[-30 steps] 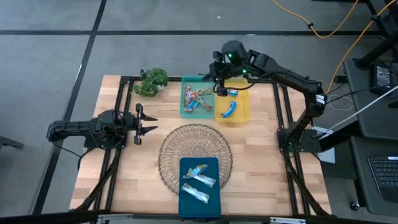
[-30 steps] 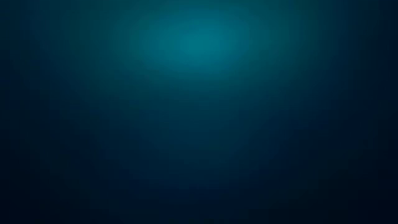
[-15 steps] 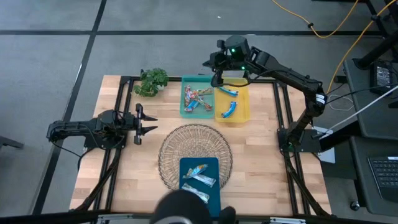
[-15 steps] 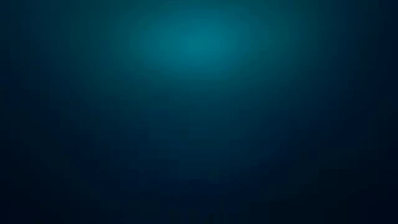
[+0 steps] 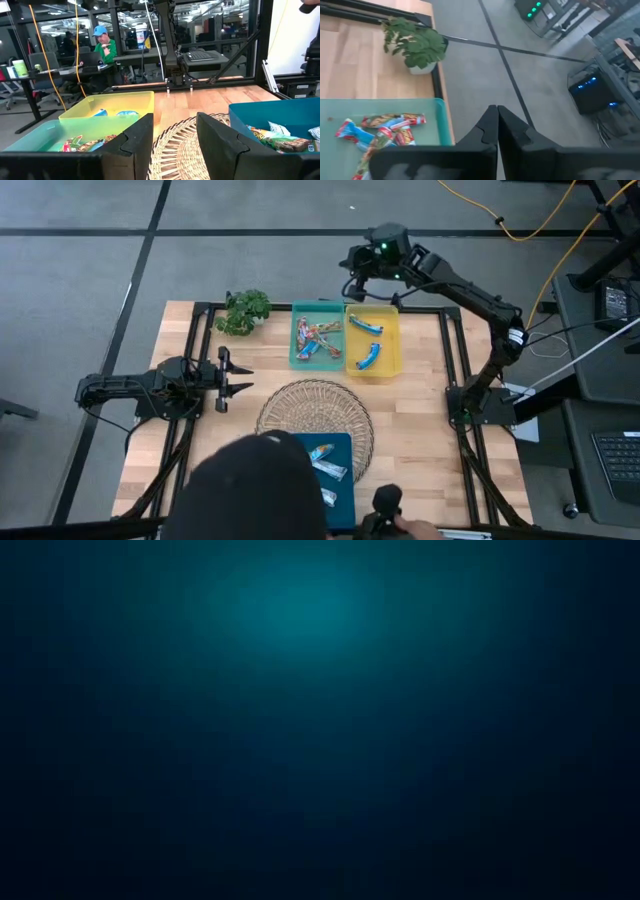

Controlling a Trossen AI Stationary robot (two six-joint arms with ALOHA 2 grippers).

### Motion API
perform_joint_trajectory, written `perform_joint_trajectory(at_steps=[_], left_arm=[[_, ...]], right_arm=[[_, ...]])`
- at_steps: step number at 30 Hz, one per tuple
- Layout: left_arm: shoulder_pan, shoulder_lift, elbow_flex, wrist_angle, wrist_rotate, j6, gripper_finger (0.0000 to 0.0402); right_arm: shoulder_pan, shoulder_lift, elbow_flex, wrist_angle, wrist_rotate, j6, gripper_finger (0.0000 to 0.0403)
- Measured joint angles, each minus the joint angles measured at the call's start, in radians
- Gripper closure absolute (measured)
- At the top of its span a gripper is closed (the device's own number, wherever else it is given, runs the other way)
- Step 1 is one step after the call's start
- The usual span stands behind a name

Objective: Pick and place Granola Bars by type
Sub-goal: Return to Home Position

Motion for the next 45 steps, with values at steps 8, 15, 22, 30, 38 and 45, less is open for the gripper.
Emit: perform_joint_trajectory(at_steps=[8, 15, 22, 30, 38, 45], left_arm=[[0.000, 0.000, 0.000, 0.000, -0.001, 0.000, 0.0258], [0.000, 0.000, 0.000, 0.000, -0.001, 0.000, 0.0258], [0.000, 0.000, 0.000, 0.000, -0.002, 0.000, 0.0258], [0.000, 0.000, 0.000, 0.000, -0.002, 0.000, 0.0258], [0.000, 0.000, 0.000, 0.000, -0.001, 0.000, 0.0258], [0.000, 0.000, 0.000, 0.000, -0.001, 0.000, 0.0258]], right_arm=[[-0.039, 0.001, 0.000, 0.050, -0.046, 0.047, 0.0392], [-0.038, 0.001, 0.000, 0.135, -0.196, 0.050, 0.0398], [-0.038, -0.045, -0.001, 0.179, -0.232, 0.059, 0.0393], [-0.036, -0.206, -0.136, 0.238, -0.311, 0.166, 0.0392], [-0.036, -0.519, -0.665, 0.617, -0.440, 0.406, 0.0388], [0.115, -0.812, -1.098, 1.033, -0.280, 0.661, 0.0387]])
